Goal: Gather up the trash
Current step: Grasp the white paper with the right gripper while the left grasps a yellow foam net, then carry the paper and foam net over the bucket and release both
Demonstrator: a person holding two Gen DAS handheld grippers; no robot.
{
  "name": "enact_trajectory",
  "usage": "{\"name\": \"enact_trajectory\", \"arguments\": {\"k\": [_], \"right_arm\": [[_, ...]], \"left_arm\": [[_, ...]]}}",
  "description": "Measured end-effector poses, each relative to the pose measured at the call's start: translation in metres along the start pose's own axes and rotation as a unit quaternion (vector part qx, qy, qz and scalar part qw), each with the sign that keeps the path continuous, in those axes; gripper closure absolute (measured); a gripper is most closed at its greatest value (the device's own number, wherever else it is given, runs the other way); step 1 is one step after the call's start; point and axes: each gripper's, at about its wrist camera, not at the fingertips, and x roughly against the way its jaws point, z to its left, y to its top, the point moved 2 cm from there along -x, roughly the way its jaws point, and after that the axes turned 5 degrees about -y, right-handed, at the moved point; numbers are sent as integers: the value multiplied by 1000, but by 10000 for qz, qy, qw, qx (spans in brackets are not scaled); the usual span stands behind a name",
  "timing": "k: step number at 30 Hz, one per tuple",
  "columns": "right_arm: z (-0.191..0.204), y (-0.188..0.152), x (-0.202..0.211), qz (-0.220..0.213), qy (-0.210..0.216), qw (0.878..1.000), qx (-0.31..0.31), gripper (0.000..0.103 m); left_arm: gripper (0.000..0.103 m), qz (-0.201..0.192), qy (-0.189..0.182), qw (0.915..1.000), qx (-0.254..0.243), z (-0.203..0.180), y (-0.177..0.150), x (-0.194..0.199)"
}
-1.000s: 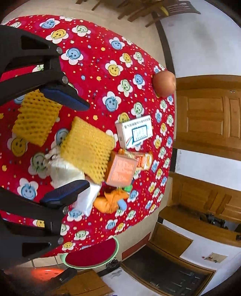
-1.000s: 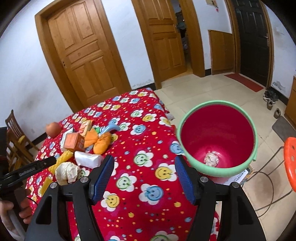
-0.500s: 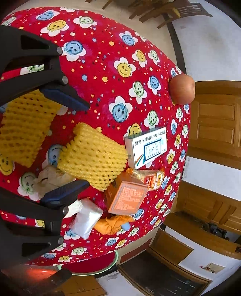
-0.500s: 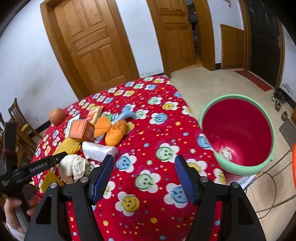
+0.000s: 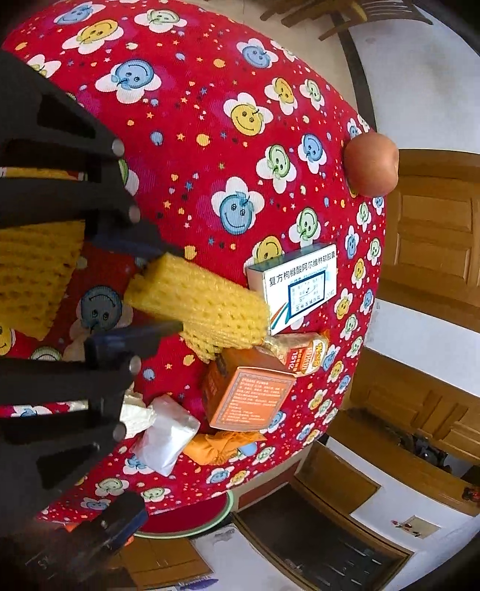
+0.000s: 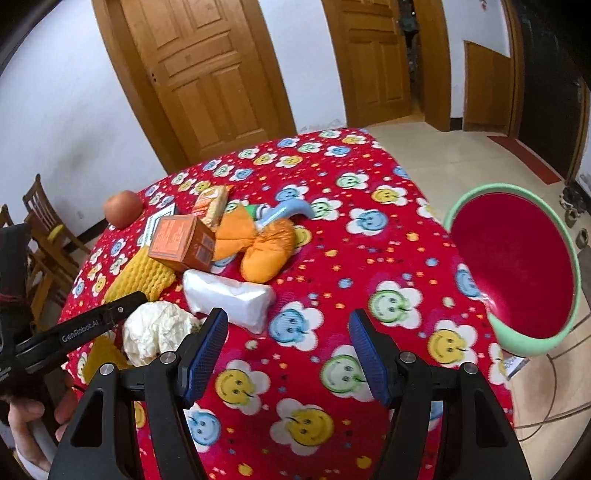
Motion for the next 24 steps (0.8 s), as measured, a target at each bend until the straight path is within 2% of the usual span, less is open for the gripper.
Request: {"name": "enact_trajectory", "arguments": {"k": [10, 13, 20, 24], "right_arm": [[33, 5, -26, 290, 207, 9993, -59, 33], [41, 8, -35, 355, 203, 9991, -126, 27], [52, 10, -56, 490, 49, 9986, -177, 27], [50, 10, -55, 386, 29, 9990, -220, 27]], "left_arm": [[78, -317, -101, 9994, 113, 11, 3, 22], [78, -396, -113, 9991, 143, 15, 3, 27], [78, -427, -172, 9987, 204, 20, 2, 29], [78, -439, -175, 9987, 206, 20, 2, 29]]}}
